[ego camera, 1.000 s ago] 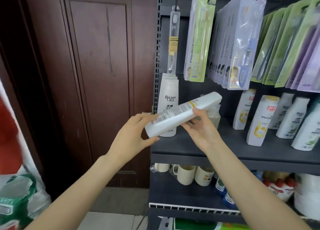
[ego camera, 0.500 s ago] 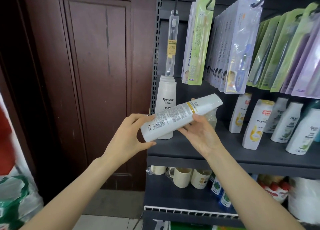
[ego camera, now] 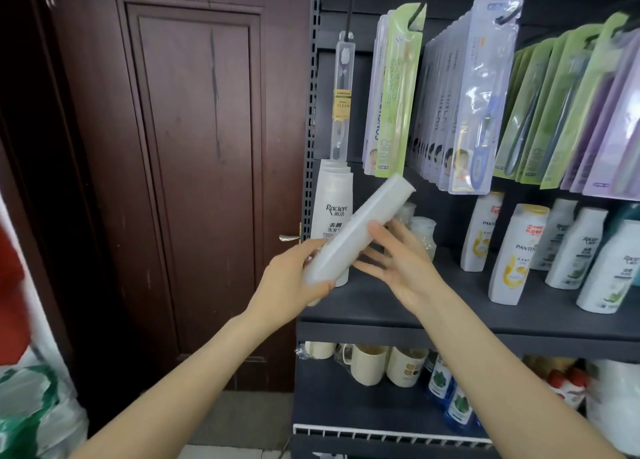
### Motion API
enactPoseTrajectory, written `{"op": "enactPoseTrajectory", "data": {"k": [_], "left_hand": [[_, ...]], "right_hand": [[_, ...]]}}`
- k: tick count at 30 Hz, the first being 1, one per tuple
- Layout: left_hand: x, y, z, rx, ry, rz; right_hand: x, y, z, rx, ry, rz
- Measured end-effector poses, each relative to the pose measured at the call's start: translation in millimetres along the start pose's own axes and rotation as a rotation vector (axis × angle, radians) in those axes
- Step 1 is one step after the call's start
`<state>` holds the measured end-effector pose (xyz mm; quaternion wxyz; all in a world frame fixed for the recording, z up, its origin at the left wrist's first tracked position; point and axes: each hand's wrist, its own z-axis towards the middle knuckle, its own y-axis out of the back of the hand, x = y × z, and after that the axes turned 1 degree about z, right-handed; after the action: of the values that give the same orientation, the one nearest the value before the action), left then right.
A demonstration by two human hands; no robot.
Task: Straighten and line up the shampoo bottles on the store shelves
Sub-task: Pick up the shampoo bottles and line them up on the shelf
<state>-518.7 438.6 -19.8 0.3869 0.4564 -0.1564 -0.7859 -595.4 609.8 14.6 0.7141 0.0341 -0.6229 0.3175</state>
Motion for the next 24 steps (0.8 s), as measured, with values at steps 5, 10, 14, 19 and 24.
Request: {"op": "enactPoseTrajectory", "data": {"k": [5,10,14,19,24], "left_hand": [[-1.6,-5.6,5.1,0.109,0.088,-0.260],[2.6,-7.8,13.3,0.138,0.115,-0.321],[5.5,-7.2,18.1,0.100,0.131,-0.320],[2.2,-5.8,30.0,0.014,0.142,-0.311],[3.7,-8.0,34.5,0.001,0.161,-0.327]], "right_hand": [[9.3,6.5,6.6,0.050,0.015,-0.082],[13.3,-1.3,13.7,0.004,0.109,-0.301],[7.0,-8.1,20.1,-0.062,0.150,-0.441],[-7.8,-9.0,24.9,-0.080,0.143,-0.480],[-14.4,-7.7,31.9,-0.090,0.147,-0.531]]}}
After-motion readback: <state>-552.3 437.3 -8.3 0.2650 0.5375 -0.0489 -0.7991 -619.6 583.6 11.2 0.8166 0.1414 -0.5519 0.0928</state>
